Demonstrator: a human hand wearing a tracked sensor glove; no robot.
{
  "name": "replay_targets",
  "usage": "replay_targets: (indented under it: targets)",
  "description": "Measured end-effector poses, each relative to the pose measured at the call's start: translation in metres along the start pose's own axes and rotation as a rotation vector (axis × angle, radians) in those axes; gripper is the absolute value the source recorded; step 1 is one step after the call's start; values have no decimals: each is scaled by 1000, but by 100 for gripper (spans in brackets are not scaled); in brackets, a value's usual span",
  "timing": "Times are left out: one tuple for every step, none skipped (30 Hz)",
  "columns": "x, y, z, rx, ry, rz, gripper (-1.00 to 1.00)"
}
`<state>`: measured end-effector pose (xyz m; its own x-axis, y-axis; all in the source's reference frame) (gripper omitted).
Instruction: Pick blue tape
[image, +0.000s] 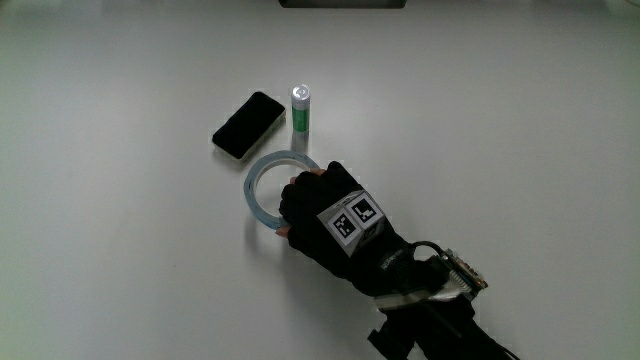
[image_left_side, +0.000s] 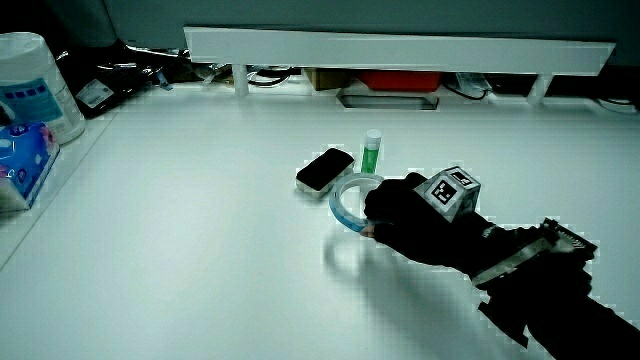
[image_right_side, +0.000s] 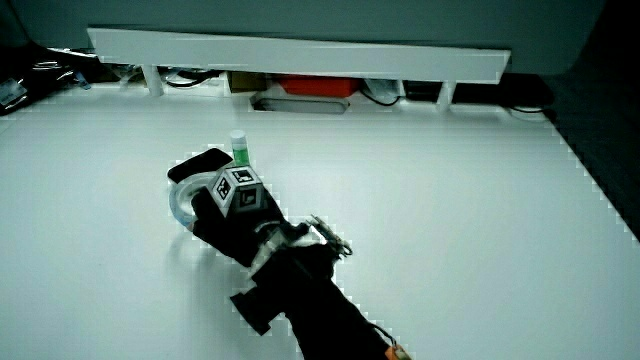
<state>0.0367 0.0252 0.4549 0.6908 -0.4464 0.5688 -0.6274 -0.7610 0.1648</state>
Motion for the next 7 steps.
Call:
replay_targets:
  targets:
    - [-1,-3,4,10,-6,4,100]
    - [-3,-6,11,16,0,8,100]
    - [-3,-8,15,27,-3,7,100]
    - [-3,-11,20,35,-1,5,100]
    - [-4,-14,26,54,8,8,100]
    - [-3,-17,30,54,-5,2,100]
    - [-2,-19,35,63,-6,1,100]
